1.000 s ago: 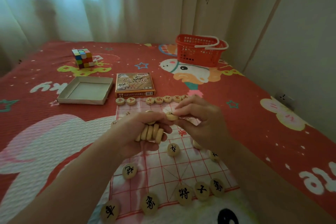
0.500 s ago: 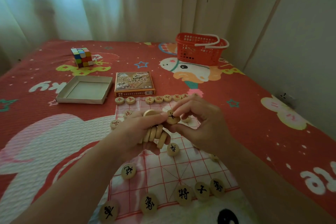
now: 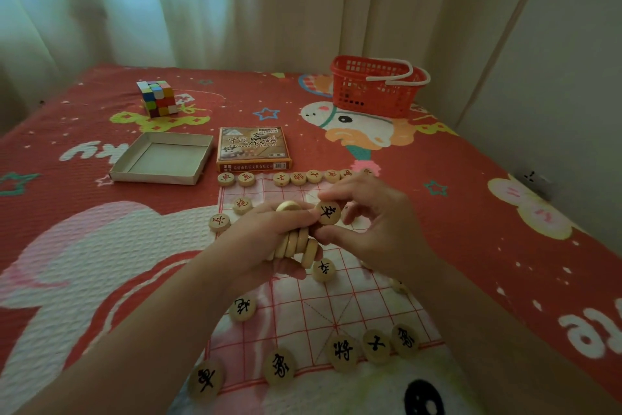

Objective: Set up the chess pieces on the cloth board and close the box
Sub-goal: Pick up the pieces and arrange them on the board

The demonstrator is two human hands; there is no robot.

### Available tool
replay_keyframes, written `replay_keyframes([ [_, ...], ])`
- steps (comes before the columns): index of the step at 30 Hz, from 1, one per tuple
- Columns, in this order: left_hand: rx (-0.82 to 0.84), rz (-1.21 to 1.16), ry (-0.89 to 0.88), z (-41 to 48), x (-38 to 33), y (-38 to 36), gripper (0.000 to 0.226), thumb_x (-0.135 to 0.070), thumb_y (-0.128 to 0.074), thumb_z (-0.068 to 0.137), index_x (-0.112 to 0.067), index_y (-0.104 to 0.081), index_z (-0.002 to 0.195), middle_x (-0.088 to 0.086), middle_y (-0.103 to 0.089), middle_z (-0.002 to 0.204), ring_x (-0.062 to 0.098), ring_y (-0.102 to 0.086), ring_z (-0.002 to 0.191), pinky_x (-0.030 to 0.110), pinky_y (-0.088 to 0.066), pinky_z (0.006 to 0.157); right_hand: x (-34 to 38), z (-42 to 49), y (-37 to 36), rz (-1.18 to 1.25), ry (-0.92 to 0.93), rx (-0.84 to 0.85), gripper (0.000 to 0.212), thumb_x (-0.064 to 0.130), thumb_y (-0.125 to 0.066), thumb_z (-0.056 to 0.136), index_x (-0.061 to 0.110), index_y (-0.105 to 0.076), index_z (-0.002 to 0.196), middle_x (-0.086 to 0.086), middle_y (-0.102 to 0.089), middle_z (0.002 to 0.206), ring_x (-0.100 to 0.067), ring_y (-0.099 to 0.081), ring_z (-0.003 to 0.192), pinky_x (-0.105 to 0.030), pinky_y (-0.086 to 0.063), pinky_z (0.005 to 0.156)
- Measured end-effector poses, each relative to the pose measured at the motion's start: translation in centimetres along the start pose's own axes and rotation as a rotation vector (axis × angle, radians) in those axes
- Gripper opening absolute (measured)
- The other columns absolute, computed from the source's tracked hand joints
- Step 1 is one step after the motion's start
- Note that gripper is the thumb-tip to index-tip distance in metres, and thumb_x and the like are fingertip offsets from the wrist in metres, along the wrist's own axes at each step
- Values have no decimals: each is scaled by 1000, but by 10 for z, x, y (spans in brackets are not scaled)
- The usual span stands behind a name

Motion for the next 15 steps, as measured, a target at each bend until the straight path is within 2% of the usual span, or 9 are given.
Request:
replay_keyframes([
  [2, -3, -26, 68, 2, 6, -1, 15, -15, -53, 88, -4, -59, 94, 7, -64, 68, 15, -60, 52, 21, -43, 38, -3, 1, 0, -42, -31, -5, 37, 27, -78, 62, 13, -69, 94, 13, -59, 86, -8, -59, 75, -28, -53, 57],
  [5, -42, -183, 163, 0, 11, 7, 17, -16, -53, 83, -4, -62, 92, 6, -64, 66, 12, -59, 49, 17, -44, 35, -10, 3, 8, -38, -78, 7, 37, 31, -75, 64, 14, -68, 97, 12, -63, 88, -7, -62, 78, -24, -56, 65],
  [8, -127, -370, 199, -6, 10, 32, 18, -19, -48, 88, -7, -59, 80, 8, -61, 65, 13, -60, 49, 18, -47, 34, -29, 3, 16, 34, -192, 50, 33, 5, -77, 69, 14, -67, 100, 1, -68, 92, -13, -66, 84, -34, -57, 75],
  [10, -185, -457, 194, -13, 8, 51, 19, -19, -49, 86, -9, -57, 73, 7, -59, 65, 13, -60, 48, 19, -46, 33, -34, 2, 16, 51, -223, 75, 35, -2, -75, 70, 14, -68, 99, 1, -69, 93, -15, -66, 85, -37, -57, 76],
  [12, -252, -521, 170, -23, 6, 69, 16, -18, -52, 81, -9, -56, 69, 8, -59, 63, 13, -60, 49, 18, -46, 33, -33, 3, 9, 0, -212, 109, 34, 0, -75, 70, 18, -68, 99, 5, -69, 93, -9, -64, 84, -33, -55, 73],
  [15, -363, -548, 126, -35, 6, 96, 25, -21, -50, 87, -10, -49, 65, 9, -59, 59, 15, -61, 51, 19, -49, 37, -22, 4, -15, -39, -166, 225, 37, 9, -75, 69, 33, -66, 96, 16, -67, 93, -2, -61, 84, -23, -49, 69],
])
Point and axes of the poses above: each hand's wrist, its own z-axis towards the middle knuckle, its own y-axis out of the back of the hand, x = y × z, the point moved 10 cm from there along z, towards the middle knuckle
